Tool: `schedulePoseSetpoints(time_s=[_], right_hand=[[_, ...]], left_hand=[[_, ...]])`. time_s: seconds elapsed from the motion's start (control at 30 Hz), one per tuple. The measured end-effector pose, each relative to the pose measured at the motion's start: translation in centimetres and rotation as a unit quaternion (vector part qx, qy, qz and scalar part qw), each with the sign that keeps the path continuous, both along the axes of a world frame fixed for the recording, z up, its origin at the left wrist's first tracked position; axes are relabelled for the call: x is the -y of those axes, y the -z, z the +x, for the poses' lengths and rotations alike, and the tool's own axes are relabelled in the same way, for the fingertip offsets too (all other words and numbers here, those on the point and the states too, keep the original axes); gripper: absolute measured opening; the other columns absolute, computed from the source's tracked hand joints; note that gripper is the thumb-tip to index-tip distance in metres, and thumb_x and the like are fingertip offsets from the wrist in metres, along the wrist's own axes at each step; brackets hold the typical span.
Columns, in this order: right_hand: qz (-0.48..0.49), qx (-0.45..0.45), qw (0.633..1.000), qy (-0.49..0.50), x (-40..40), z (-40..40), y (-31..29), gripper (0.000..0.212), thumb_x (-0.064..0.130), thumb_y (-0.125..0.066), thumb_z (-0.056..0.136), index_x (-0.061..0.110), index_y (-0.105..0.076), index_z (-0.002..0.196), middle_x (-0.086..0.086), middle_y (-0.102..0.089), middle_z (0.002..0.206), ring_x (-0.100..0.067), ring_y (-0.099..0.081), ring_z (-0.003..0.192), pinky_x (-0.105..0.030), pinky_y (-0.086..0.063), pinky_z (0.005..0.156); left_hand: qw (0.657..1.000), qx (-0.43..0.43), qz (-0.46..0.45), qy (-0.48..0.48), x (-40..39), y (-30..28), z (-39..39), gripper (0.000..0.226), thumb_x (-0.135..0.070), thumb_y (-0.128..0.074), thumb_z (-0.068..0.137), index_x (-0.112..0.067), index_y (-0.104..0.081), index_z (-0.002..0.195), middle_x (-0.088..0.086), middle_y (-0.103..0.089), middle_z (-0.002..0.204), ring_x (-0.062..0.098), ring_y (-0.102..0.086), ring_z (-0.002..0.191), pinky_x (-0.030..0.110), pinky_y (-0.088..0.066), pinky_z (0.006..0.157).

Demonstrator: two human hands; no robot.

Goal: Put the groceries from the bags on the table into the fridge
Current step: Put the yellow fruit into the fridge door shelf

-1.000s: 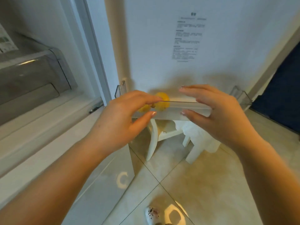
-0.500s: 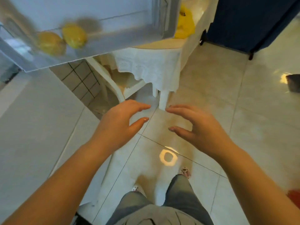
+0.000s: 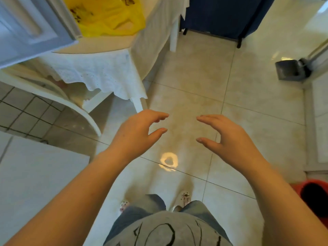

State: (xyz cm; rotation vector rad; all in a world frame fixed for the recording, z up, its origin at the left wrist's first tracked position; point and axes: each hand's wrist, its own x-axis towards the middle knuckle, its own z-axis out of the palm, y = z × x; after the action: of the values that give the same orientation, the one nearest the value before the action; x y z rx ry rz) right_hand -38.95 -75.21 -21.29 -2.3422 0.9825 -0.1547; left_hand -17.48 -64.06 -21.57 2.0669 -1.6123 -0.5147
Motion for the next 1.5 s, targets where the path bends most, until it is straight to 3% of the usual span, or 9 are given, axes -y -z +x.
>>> schedulePoseSetpoints(time_s=[0.33, 0.77, 1.03, 1.27, 1.4, 1.5], right_hand=[[0.008, -0.027, 0.999, -0.032, 13.5, 3.7, 1.6, 0.058, 0.038, -0.065, 0.084, 0.032, -0.041, 0.137, 0.010, -0.045, 0.138, -0.006, -0.042, 0.125, -0.014, -0.027, 0.095], [-0.074, -0.054, 0.996, -0.019, 38.1, 21.4, -1.1, 0.057, 0.039, -0.063, 0.085, 0.031, -0.041, 0.137, 0.009, -0.044, 0.139, -0.011, -0.042, 0.126, -0.033, -0.041, 0.099], [-0.081, -0.048, 0.993, -0.064, 52.4, 30.4, -0.5, 0.055, 0.038, -0.061, 0.087, 0.031, -0.041, 0.137, 0.010, -0.044, 0.139, -0.009, -0.041, 0.126, -0.023, -0.035, 0.097], [-0.072, -0.048, 0.987, -0.139, 70.0, 37.2, -1.0, 0.057, 0.036, -0.062, 0.086, 0.031, -0.039, 0.138, 0.009, -0.044, 0.138, -0.012, -0.046, 0.121, -0.017, -0.029, 0.089], [-0.063, -0.035, 0.979, -0.193, 78.3, 42.1, -2.6, 0.055, 0.032, -0.063, 0.086, 0.031, -0.041, 0.136, 0.012, -0.045, 0.136, -0.010, -0.046, 0.119, -0.018, -0.033, 0.091], [-0.054, -0.019, 0.972, -0.229, 82.5, 46.1, -3.3, 0.054, 0.028, -0.063, 0.087, 0.030, -0.042, 0.136, 0.013, -0.045, 0.135, -0.007, -0.044, 0.118, -0.008, -0.025, 0.086]], left_hand=[[0.999, -0.014, 0.035, -0.025, 12.2, 2.0, 2.0, 0.044, -0.035, -0.060, 0.088, -0.030, -0.050, 0.130, -0.010, -0.057, 0.120, 0.004, -0.053, 0.106, 0.027, -0.046, 0.090], [0.999, 0.044, 0.030, -0.004, 37.9, 0.0, 19.4, 0.043, -0.031, -0.060, 0.090, -0.024, -0.050, 0.132, -0.005, -0.057, 0.125, 0.013, -0.053, 0.113, 0.026, -0.042, 0.087], [0.995, 0.065, 0.064, -0.036, 51.6, 0.8, 26.5, 0.045, -0.038, -0.057, 0.090, -0.029, -0.047, 0.133, -0.008, -0.055, 0.128, 0.011, -0.053, 0.113, 0.030, -0.047, 0.090], [0.986, 0.054, 0.058, -0.147, 65.7, 0.8, 33.0, 0.041, -0.042, -0.058, 0.088, -0.034, -0.050, 0.128, -0.013, -0.056, 0.121, 0.006, -0.053, 0.109, 0.030, -0.046, 0.089], [0.974, 0.033, 0.040, -0.222, 71.5, -0.3, 36.7, 0.040, -0.041, -0.060, 0.087, -0.033, -0.053, 0.125, -0.013, -0.058, 0.117, 0.006, -0.055, 0.104, 0.031, -0.046, 0.088], [0.965, 0.041, 0.042, -0.254, 74.1, -0.5, 38.8, 0.040, -0.042, -0.058, 0.088, -0.033, -0.052, 0.126, -0.015, -0.058, 0.117, 0.002, -0.054, 0.102, 0.027, -0.045, 0.085]])
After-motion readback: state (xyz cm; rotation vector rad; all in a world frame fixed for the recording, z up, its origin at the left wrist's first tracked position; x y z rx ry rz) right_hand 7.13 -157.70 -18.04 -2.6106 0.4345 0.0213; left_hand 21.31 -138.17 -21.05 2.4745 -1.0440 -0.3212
